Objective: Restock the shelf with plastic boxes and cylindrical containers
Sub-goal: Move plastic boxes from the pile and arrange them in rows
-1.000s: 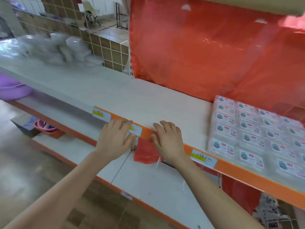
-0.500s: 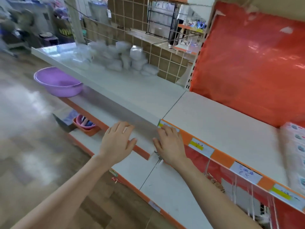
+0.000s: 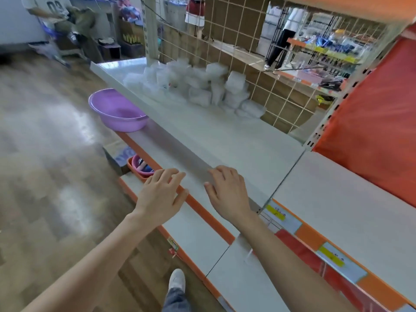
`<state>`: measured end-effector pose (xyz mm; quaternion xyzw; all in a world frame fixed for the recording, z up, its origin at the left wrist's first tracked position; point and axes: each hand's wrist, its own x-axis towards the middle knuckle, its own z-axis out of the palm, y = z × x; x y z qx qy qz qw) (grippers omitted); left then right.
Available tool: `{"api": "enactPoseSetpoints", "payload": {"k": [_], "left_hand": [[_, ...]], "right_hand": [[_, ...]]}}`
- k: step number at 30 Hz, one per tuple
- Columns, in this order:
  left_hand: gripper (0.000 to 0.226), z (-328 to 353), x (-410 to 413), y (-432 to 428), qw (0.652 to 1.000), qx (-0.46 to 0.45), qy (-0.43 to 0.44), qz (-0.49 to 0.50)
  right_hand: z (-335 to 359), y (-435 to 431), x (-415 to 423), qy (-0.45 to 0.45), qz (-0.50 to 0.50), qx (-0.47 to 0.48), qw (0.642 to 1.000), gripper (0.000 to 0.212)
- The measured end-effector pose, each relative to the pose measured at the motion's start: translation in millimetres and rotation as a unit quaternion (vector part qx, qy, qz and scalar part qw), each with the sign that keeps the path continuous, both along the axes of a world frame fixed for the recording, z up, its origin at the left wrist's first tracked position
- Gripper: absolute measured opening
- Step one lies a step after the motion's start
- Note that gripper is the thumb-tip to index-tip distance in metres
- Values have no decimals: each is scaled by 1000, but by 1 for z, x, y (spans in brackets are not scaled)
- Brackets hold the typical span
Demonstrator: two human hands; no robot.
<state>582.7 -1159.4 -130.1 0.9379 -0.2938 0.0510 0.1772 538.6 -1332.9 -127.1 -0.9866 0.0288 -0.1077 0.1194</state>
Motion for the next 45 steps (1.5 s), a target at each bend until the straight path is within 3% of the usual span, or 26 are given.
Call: {"api": "enactPoseSetpoints", "payload": {"k": [10, 28, 34, 37, 42, 45], "left_hand": [[38, 19, 118, -36, 999, -22, -29, -21], [43, 30, 253, -90, 988, -39, -41, -141], [37, 46, 304, -94, 975, -33, -68, -207], [35, 53, 324, -93, 970, -37, -86, -224], [40, 59, 348, -92, 962, -39, -88, -254], [38, 59, 355, -93, 956, -41, -89, -275]], "right_hand": [[15, -33, 108, -30, -36, 26, 999, 37], [37, -85, 210, -49, -171, -3, 984, 34], [61, -96, 270, -108, -268, 41, 956, 37], [62, -101, 297, -90, -328, 53, 939, 43], [64, -109, 324, -122, -392, 130, 903, 44], [65, -108, 328, -145, -411, 118, 892, 39]]}}
